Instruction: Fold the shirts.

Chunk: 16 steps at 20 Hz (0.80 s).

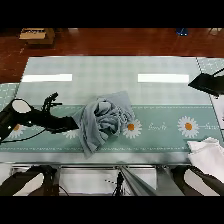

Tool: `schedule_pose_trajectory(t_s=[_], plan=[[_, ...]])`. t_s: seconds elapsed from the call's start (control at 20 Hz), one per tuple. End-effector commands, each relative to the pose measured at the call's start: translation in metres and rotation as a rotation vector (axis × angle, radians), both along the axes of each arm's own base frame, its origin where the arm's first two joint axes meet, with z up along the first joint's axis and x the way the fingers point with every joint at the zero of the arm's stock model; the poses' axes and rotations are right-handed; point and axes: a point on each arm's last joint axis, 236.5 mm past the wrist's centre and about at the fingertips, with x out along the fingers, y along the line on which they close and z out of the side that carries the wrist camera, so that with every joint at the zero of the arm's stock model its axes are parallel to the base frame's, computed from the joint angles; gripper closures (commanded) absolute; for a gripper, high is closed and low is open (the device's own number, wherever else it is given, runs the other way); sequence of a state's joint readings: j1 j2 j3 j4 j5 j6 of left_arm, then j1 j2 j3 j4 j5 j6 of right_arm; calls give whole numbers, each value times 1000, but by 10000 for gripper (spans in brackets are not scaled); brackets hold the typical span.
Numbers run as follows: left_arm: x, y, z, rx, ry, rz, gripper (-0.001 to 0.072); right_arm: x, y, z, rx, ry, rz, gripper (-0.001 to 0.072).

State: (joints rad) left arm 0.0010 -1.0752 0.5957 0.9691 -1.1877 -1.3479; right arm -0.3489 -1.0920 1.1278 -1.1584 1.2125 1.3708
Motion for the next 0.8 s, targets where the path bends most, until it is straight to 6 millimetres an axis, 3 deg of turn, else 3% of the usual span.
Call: schedule_pose_trajectory(t_s=[0.0, 0.05, 0.1, 0.25, 0.3, 0.35, 0.4, 0.5, 0.55, 0.65, 0.75], plan=[[16, 0, -22, 1, -12, 49, 17, -3, 3, -10, 50, 8, -6, 115], [18, -1, -27, 5, -9, 55, 24, -2, 4, -10, 51, 6, -6, 115], [19, -3, -31, 3, -6, 57, 99, -2, 4, -9, 55, 6, -7, 115], [25, -20, -38, -30, -12, 58, 118, 0, 8, -7, 77, -3, -7, 115], [25, -22, -41, -29, -7, 56, 203, 0, 10, -6, 86, -6, -7, 115], [22, -24, -44, -27, 1, 43, 341, 1, 12, -5, 98, -11, -7, 115], [20, -25, -46, -27, 2, 22, 403, 2, 14, -4, 105, -13, -7, 115], [17, -25, -48, -26, 13, 10, 640, 2, 15, -6, 114, -5, -5, 115], [16, -26, -47, -28, 18, 7, 688, 0, 18, -10, 131, 15, 0, 115], [11, -26, -46, -32, 34, -8, 689, -3, 33, -23, 218, 64, 10, 122], [6, -26, -43, -36, 44, -21, 689, -5, 63, -39, 365, 109, 15, 122]])
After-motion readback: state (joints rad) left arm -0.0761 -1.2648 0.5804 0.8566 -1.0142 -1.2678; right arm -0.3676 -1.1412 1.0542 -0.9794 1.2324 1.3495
